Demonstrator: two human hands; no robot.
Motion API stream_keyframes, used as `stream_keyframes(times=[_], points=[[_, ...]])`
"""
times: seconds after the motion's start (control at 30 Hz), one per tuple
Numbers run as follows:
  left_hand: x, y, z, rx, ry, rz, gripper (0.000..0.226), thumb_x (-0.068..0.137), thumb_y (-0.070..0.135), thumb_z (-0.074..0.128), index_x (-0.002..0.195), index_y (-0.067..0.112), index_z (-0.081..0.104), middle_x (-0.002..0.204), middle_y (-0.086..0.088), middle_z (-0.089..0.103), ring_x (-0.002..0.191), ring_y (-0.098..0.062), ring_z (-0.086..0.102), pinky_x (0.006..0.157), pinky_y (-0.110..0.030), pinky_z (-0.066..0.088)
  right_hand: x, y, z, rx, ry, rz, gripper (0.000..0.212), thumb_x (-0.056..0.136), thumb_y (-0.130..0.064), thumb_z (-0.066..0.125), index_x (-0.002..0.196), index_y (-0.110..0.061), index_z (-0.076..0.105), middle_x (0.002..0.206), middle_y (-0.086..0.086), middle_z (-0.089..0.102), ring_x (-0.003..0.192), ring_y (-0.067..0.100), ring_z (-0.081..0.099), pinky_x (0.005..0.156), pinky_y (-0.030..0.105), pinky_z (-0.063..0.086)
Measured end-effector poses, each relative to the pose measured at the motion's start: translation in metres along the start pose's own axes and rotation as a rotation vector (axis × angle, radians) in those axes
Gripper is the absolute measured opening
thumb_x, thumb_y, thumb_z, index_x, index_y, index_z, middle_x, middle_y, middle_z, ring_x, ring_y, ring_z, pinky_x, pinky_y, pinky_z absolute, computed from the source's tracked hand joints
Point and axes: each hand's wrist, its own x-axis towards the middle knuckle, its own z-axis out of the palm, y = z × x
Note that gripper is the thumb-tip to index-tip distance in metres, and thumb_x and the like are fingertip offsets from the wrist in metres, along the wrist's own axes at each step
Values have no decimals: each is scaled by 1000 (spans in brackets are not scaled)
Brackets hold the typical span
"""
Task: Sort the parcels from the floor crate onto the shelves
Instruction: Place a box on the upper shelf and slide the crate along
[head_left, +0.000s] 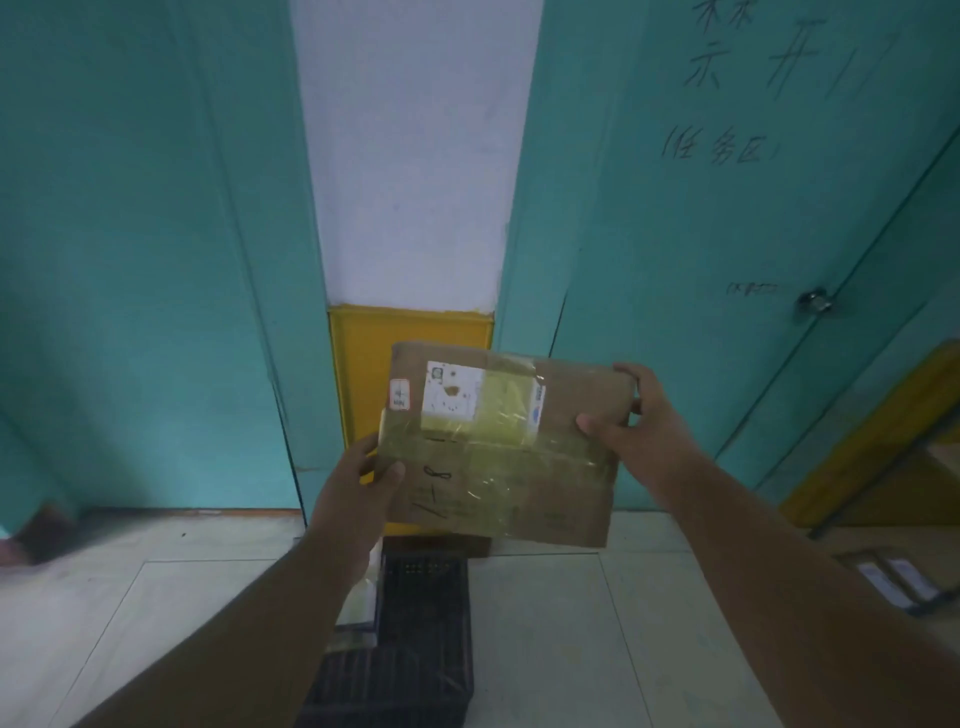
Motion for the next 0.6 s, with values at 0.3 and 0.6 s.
stream_keyframes(times=[0.3, 0.6], points=[[25, 27, -17, -496, -135, -162, 39, 94, 7, 62, 130, 23, 57, 123, -6, 69, 110, -27, 67, 89, -47, 55, -29, 7, 72, 378, 194, 159, 48, 83, -12, 79, 118, -24, 49, 111, -4, 57, 95, 18, 65, 78, 46, 62], [20, 12, 0, -184, -213, -117, 66, 94, 2, 62, 138, 48, 43, 115, -8, 67, 102, -29, 69, 74, -54, 60, -36, -12, 56, -261, 1, 131, 44, 85, -44, 74, 117, -25, 50, 107, -9, 61, 95, 18, 62, 76, 32, 48]])
